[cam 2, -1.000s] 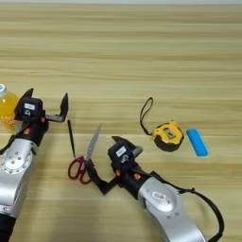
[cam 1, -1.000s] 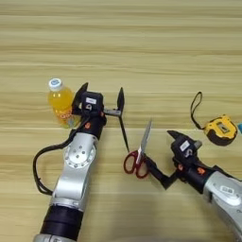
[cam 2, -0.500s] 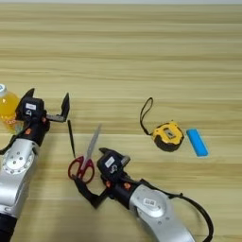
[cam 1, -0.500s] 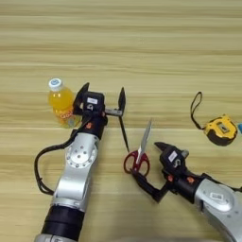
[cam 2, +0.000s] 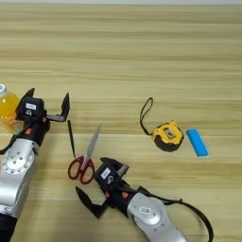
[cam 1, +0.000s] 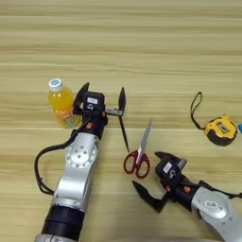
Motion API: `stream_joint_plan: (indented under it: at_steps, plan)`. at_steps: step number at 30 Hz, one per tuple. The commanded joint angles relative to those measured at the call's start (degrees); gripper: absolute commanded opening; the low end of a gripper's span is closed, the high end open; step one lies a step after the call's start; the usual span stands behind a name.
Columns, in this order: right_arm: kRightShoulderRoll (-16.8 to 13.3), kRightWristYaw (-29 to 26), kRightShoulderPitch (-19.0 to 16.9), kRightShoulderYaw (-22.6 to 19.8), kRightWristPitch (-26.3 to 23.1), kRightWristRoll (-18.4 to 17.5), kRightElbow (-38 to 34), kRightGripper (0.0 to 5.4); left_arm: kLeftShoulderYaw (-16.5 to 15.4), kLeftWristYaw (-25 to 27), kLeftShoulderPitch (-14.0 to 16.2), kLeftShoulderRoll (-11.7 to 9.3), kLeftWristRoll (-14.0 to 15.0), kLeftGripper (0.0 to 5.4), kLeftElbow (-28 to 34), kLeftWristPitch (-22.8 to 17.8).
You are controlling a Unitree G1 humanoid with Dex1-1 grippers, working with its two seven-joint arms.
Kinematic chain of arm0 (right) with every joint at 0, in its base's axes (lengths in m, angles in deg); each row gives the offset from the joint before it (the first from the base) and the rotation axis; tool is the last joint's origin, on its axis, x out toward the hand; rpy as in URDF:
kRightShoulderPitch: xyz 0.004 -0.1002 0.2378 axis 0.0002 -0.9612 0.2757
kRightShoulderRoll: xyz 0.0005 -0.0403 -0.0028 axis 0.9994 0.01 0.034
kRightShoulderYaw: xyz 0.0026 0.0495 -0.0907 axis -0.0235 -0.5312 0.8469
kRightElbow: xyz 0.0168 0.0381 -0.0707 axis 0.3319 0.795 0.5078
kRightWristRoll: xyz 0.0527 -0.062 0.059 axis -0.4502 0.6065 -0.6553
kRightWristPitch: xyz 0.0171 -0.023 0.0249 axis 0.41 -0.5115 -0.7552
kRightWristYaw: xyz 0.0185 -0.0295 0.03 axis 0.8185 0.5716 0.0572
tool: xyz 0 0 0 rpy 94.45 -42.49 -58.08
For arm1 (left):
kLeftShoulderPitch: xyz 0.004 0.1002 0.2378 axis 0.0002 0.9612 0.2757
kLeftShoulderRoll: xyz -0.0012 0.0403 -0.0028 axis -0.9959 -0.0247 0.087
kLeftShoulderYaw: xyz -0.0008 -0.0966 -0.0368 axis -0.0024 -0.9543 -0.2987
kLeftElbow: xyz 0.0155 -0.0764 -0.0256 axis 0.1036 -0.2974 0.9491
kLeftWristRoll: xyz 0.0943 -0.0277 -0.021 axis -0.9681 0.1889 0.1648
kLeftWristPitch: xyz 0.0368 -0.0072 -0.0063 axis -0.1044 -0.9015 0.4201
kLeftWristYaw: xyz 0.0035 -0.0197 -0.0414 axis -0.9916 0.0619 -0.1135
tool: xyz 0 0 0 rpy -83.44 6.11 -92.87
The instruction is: Move the objects on the table
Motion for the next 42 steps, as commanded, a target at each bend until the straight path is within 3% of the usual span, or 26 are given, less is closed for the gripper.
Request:
stream_joint_plan:
  at_steps: [1,11,23,30,42]
  plan:
    - [1.9,1.6,1.0,0.3,0.1,1.1,2.8,5.38,0.4,-0.3,0.3,0.2,-0.7,5.40,1.0,-1.0]
    - [4.5,5.8,2.8,-4.1,-1.4,1.6,7.2,5.38,0.5,-0.3,0.6,0.2,-0.8,5.40,1.9,-1.4]
    - [4.1,9.0,5.0,-10.9,-4.3,2.0,7.9,5.38,0.3,-0.1,0.7,0.0,-0.7,5.40,2.0,-1.6]
    - [3.9,10.7,5.9,-12.5,-4.1,2.8,9.5,5.38,0.3,-0.1,0.7,-0.1,-0.7,5.40,1.9,-1.5]
    - [5.6,7.9,4.6,-12.7,0.3,-1.3,3.9,5.38,0.2,-0.3,0.7,0.0,-0.8,5.40,1.8,-1.6]
